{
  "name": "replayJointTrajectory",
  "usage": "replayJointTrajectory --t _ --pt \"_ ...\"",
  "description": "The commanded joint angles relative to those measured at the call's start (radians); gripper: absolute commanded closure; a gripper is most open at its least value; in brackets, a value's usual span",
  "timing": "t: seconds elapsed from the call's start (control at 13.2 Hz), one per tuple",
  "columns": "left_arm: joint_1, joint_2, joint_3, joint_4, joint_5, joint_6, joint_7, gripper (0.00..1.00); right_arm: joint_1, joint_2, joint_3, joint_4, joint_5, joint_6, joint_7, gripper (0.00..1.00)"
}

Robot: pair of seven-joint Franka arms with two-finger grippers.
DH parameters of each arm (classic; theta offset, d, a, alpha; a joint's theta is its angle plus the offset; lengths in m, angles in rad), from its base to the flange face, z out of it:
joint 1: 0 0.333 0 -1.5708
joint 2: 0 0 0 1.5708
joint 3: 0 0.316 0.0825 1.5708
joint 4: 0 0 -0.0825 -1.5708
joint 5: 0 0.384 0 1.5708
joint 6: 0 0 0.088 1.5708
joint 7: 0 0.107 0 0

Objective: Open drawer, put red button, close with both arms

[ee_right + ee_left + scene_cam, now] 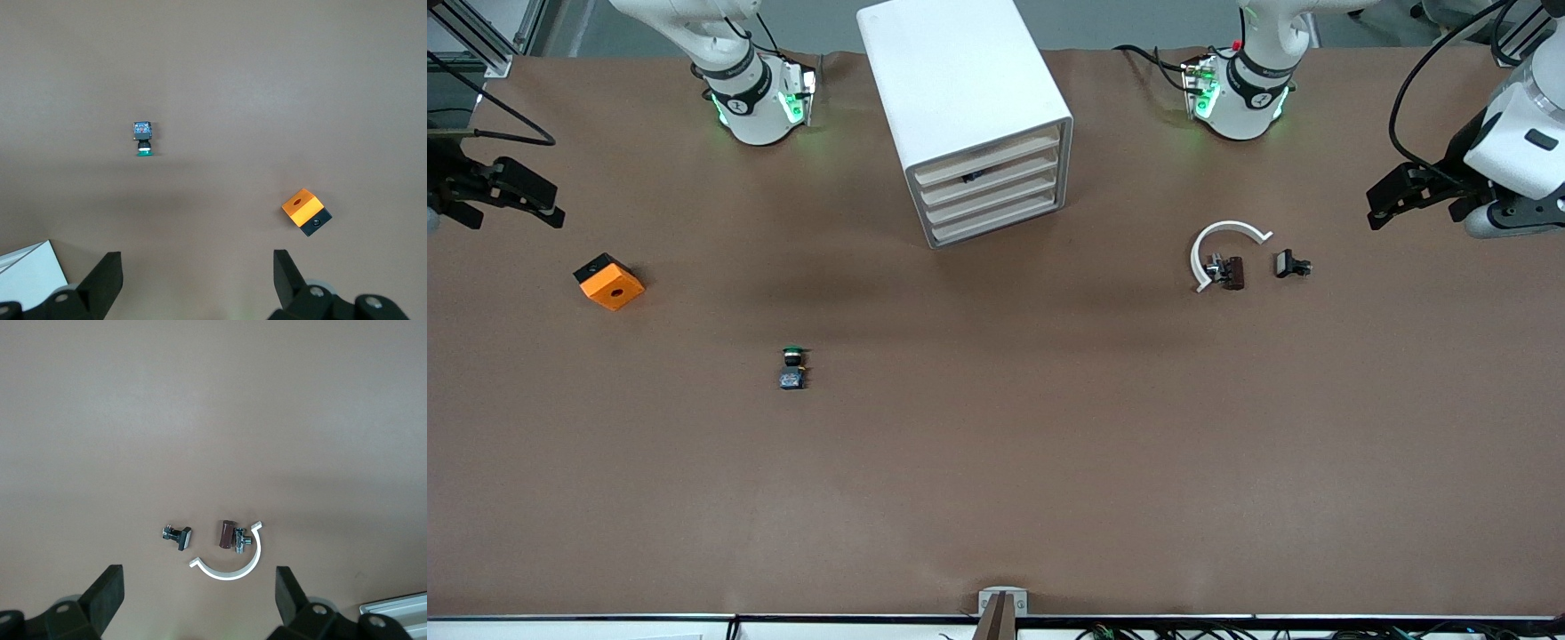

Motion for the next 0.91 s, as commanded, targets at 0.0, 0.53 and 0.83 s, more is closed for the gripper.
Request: replayJointTrajectory --t 0.0,0.53,0.83 --pt "-0.002 0.022 0.005 0.043 -0.015 -0.010 0.019 0.00 0.003 -0.012 -0.001 0.001 0.011 0.000 -0.008 0.00" --pt "0.001 0.023 0.006 0.056 -0.017 -0.013 0.005 0.00 0.013 -0.011 -0.001 0.001 0.011 0.001 -0.008 0.00" --pt "0.000 0.034 0.006 0.054 -0.017 -0.016 0.003 0.00 0.013 -0.010 -0.001 0.001 0.009 0.001 -0.008 0.00"
